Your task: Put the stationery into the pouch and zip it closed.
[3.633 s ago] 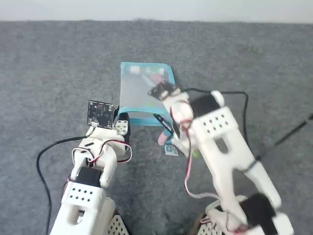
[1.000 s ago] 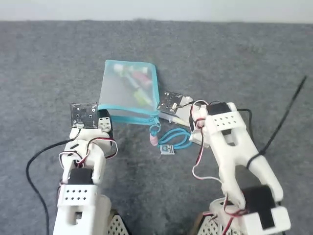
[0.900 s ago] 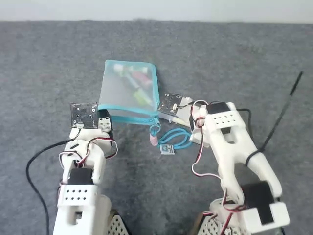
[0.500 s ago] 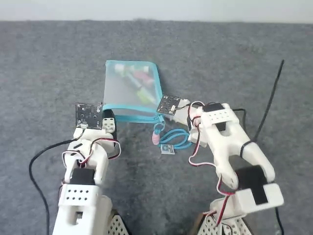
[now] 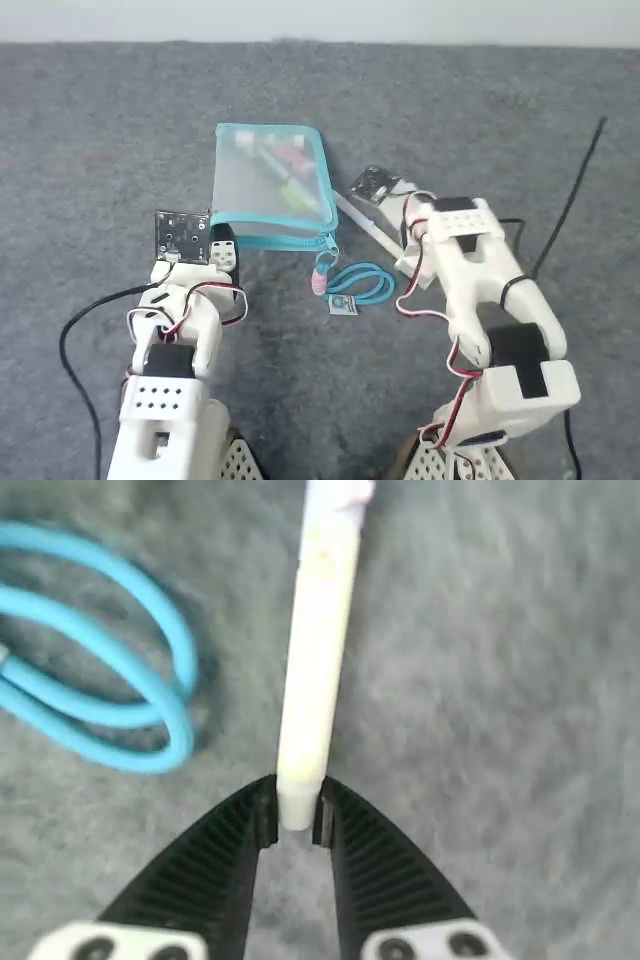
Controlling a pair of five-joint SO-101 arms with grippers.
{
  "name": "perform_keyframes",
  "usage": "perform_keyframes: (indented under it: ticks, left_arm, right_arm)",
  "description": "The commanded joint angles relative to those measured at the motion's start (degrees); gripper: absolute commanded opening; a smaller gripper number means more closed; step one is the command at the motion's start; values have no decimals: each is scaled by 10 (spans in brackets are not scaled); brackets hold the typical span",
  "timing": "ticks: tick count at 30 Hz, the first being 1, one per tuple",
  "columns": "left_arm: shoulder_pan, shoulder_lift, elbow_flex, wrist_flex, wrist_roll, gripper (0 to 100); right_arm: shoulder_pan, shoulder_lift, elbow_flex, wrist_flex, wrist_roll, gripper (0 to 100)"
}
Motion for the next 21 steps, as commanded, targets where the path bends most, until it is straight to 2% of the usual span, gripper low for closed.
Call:
perform_keyframes:
  ticks: [1, 10, 16, 21]
  left_arm:
    - [5, 3, -15, -25, 9, 12]
    - [5, 2, -9, -24, 9, 12]
    - [6, 3, -3, -23, 9, 12]
    - [6, 3, -3, -23, 9, 12]
  right_arm:
    - [16, -28, -66, 101, -34, 6]
    - [62, -185, -127, 313, -157, 6]
    - [60, -380, -127, 391, -161, 6]
    - [13, -549, -115, 441, -164, 6]
